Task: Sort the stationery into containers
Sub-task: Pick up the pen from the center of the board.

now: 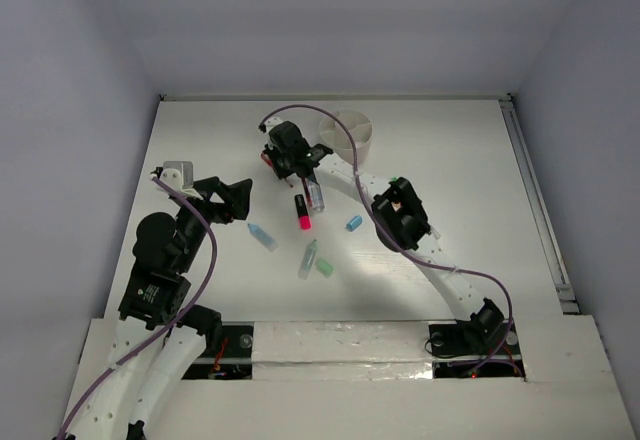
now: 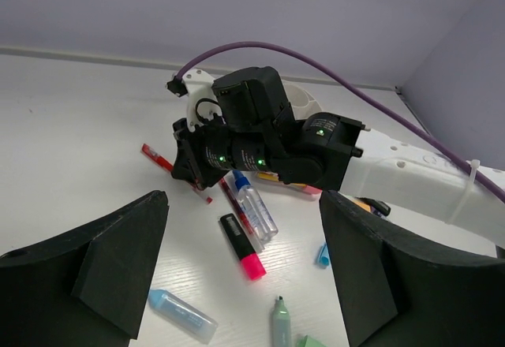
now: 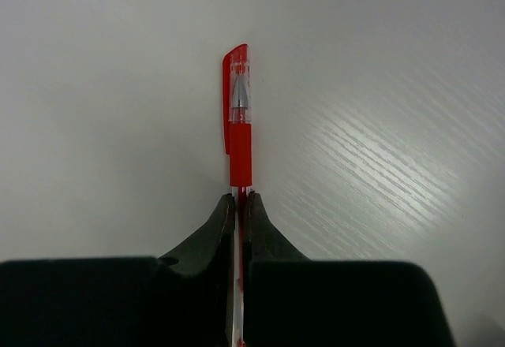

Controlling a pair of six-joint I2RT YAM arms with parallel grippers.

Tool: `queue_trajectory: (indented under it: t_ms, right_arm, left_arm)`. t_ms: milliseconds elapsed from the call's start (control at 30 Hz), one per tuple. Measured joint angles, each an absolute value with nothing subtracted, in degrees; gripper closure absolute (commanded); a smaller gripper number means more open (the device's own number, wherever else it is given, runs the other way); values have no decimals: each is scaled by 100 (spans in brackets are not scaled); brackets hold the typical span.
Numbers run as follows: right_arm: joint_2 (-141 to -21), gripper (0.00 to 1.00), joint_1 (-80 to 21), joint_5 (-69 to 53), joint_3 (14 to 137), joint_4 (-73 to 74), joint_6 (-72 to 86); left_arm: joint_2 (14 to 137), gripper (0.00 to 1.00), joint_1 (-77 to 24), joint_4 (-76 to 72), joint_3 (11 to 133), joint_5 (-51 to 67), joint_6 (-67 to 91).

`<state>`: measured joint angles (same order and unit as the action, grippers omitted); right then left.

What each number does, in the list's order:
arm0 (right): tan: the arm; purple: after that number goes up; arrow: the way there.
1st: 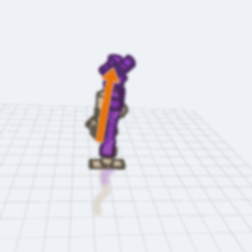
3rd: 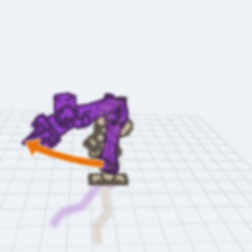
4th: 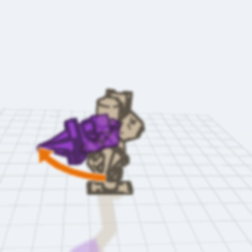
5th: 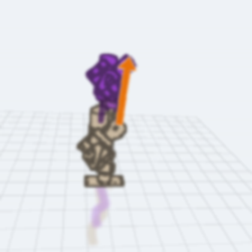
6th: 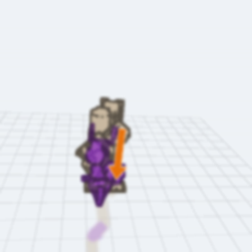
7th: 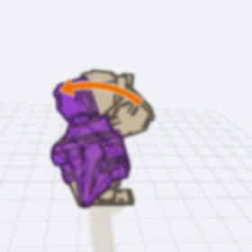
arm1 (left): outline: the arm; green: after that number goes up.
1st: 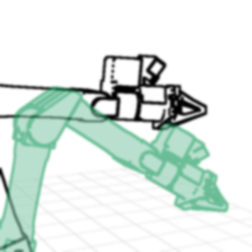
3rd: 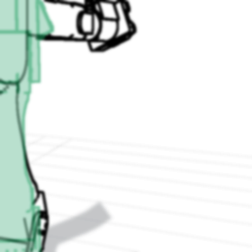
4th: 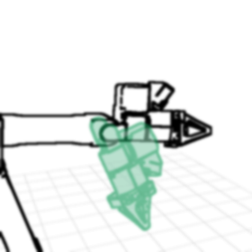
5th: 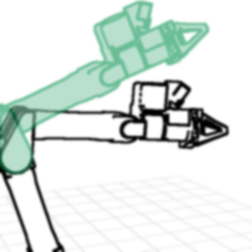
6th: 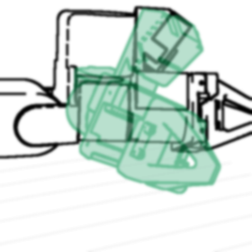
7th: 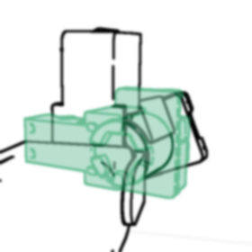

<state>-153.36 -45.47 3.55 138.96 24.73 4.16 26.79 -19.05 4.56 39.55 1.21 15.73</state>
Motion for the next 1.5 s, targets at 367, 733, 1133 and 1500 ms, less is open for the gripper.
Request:
queue_trajectory:
  t_ms: [367, 733, 1133, 1500]
  right_arm:
    - [-14031, 100, -4550, 222, 11861, 252, 1313]
    - [-10492, 100, -4528, -75, 7964, -2829, 2650]
    - [-9607, 100, -4497, -687, 6486, -3990, 3876]
    - [-9590, 100, -4497, -1127, 6361, -4390, 4342]
  left_arm:
    - [2873, 38, -1905, 456, 3955, 123, 1640]
    - [3656, 46, -1898, 235, 3955, 812, 1881]
    - [4283, 54, -1898, -722, 3811, 2154, 2604]
    - [4685, 64, -1951, -1092, 3811, 2364, 2838]
